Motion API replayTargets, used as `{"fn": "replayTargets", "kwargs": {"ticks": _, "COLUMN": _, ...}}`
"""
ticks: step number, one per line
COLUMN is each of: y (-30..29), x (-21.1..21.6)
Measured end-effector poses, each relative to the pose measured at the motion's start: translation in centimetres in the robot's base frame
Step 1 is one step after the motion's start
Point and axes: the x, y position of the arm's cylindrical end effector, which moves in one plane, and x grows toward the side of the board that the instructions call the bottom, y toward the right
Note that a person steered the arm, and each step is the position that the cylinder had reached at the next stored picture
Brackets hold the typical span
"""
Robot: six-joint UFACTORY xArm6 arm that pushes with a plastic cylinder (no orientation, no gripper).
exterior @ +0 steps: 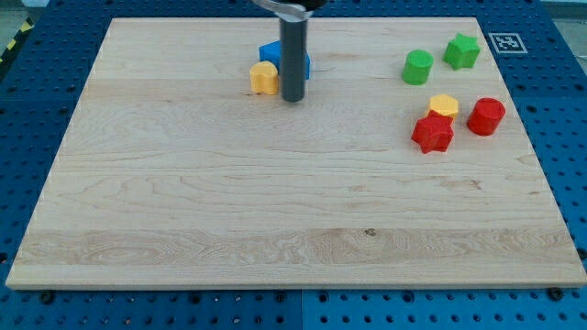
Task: Push the yellow hexagon into the blue cube
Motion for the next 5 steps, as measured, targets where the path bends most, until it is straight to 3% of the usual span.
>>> {"fn": "replayTargets", "kwargs": {"ticks": 3, "y": -8.6, "x": -3.5}}
{"fn": "replayTargets", "kwargs": {"ticks": 4, "y": -7.5, "x": -1.1}}
{"fn": "replayTargets", "kwargs": {"ticks": 5, "y": -1.2, "x": 3.4}}
